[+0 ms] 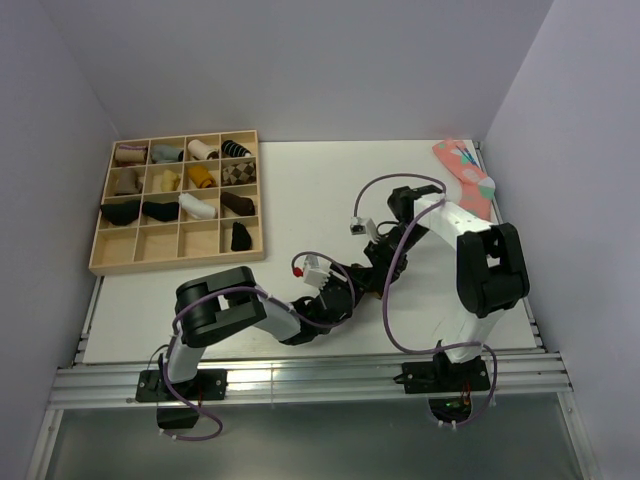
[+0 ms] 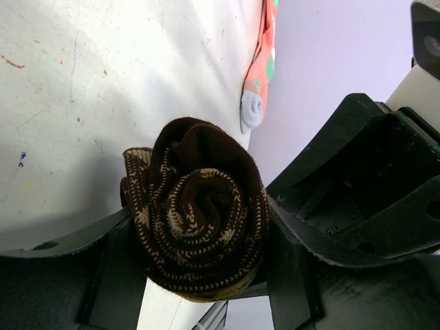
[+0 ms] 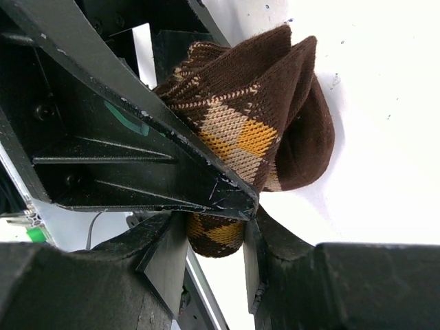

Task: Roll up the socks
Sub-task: Pick up the sock at the center of the board.

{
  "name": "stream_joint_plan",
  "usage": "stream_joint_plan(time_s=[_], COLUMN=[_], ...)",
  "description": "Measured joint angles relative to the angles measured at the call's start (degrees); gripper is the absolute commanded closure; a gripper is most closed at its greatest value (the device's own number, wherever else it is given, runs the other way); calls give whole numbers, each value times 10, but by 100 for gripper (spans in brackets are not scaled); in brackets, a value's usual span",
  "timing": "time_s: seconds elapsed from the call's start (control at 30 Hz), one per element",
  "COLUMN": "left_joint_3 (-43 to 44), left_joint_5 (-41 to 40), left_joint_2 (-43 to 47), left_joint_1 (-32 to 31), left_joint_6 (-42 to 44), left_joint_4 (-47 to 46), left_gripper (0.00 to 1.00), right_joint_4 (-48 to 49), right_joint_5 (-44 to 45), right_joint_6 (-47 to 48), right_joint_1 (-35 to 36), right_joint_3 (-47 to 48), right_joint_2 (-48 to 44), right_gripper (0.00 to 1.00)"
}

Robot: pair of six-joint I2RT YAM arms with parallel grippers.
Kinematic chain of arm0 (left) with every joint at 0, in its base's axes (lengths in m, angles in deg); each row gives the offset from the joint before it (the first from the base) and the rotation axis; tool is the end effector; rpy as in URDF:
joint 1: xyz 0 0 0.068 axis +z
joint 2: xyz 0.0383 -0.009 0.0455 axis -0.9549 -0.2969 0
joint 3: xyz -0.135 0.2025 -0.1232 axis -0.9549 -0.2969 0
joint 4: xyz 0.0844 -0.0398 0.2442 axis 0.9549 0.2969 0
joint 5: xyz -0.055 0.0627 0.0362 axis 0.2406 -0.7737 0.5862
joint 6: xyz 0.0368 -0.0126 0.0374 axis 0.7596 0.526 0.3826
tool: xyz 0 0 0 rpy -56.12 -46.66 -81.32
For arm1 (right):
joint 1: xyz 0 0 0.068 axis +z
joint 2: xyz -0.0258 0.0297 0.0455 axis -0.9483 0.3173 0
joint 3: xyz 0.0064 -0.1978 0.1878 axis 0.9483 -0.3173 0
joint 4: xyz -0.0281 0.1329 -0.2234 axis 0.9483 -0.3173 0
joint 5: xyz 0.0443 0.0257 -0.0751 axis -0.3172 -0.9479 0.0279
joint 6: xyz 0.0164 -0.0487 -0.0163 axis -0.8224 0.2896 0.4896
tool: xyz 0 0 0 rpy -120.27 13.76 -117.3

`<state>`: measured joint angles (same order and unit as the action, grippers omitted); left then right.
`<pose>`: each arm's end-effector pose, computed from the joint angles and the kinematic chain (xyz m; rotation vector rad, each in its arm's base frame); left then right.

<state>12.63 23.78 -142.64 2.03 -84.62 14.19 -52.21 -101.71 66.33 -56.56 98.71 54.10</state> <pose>0.1444 -0.3459 0.1157 -0.9488 1.8447 -1.3726 0.2717 0.0967 0.1976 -1.4435 2.4924 1.0984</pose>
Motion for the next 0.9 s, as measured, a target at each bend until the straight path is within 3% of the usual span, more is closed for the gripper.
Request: stream_joint_plan(time_s=[0.2,0.37,0.63,0.77,0.9], left_joint_3=[0,-5,-5,-10,-28], left_joint_5=[-4,-4,-5,-1,12], left_joint_2=[6,16,23,35,57], left_joint_1=[0,1,4,4,6], left_joint_6=[0,0,4,10,22], left_joint_4=[5,9,23,31,33], left_gripper=[42,55,100,100,100], right_joint_4=[7,0,-5,-10,-13], right_joint_5=[16,11,12,7,-2], right_joint_6=[-1,-9,-15,-24,-60], right_joint_1=[12,24,44,46,54], right_joint_3=[0,1,2,3,3], right_joint_2=[-9,-23,-28,-29,-39], right_gripper=[71,71,68,62,47])
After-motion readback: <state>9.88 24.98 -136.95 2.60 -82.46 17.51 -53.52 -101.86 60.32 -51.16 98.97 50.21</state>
